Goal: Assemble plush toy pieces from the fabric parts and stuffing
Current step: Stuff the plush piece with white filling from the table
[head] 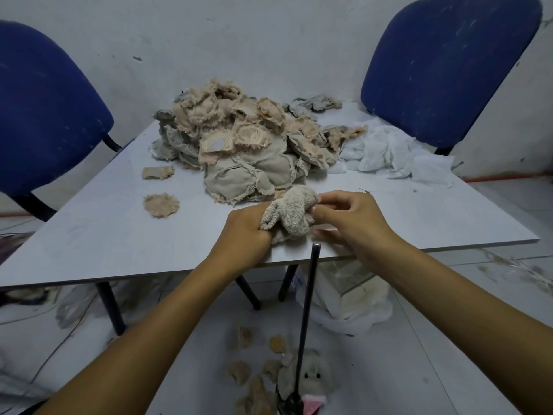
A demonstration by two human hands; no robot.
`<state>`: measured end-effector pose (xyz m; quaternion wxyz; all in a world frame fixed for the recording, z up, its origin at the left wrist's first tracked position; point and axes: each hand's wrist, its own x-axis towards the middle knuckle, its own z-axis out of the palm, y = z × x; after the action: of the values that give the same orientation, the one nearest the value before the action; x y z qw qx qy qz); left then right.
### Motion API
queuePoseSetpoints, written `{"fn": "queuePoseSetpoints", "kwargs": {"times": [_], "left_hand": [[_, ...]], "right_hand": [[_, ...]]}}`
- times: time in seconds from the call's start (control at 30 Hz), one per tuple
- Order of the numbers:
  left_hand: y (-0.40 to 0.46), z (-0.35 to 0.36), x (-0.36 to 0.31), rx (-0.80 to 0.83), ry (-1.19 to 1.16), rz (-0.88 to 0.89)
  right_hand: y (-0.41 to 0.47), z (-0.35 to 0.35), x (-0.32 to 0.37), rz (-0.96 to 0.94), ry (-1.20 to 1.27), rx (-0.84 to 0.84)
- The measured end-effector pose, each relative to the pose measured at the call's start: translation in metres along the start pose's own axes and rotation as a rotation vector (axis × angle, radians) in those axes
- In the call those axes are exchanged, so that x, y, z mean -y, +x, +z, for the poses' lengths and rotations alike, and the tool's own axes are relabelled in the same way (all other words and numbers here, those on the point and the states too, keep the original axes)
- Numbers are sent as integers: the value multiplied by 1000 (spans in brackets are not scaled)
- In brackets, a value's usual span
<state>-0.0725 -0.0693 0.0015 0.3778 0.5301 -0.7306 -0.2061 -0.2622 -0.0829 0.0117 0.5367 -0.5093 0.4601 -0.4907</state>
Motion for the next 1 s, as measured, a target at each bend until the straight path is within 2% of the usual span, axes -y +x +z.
{"fn": "queuePoseSetpoints", "kwargs": {"times": [0.1, 0.2, 0.27, 0.3, 0.37, 0.5, 0.57, 0.67, 0.73, 0.8, 0.87, 0.93, 1.0], "left_hand": [[-1, -2, -5, -23, 17, 4], [4, -17, 2, -176, 69, -124], [8, -29, 13, -298, 241, -185], [9, -31, 16, -315, 365, -147], [8, -25, 16, -240, 505, -6], [5, -12, 4, 116, 511, 142], [10, -14, -1, 138, 493, 167], [15, -15, -3, 261, 375, 98], [16, -11, -5, 345, 317, -7], [20, -8, -5, 363, 425, -61], [26, -8, -8, 366, 480, -29], [31, -9, -9, 300, 350, -22], [32, -7, -9, 160, 180, -76]], "right_hand": [[2, -1, -1, -23, 29, -106], [9, -18, 10, -40, 102, -230], [15, -34, 16, -66, 102, -279], [16, -37, 16, -74, 81, -269], [17, -33, 10, -74, 33, -221], [22, -20, 5, -46, 124, -149], [24, -20, 10, -86, 165, -152], [27, -17, 15, -125, 194, -111], [28, -14, 16, -56, 104, -85], [24, -13, 14, -10, -79, -33], [19, -11, 8, -67, -283, 6], [16, -6, 3, -156, -324, -13], [16, -4, 3, -225, -269, 2]]}}
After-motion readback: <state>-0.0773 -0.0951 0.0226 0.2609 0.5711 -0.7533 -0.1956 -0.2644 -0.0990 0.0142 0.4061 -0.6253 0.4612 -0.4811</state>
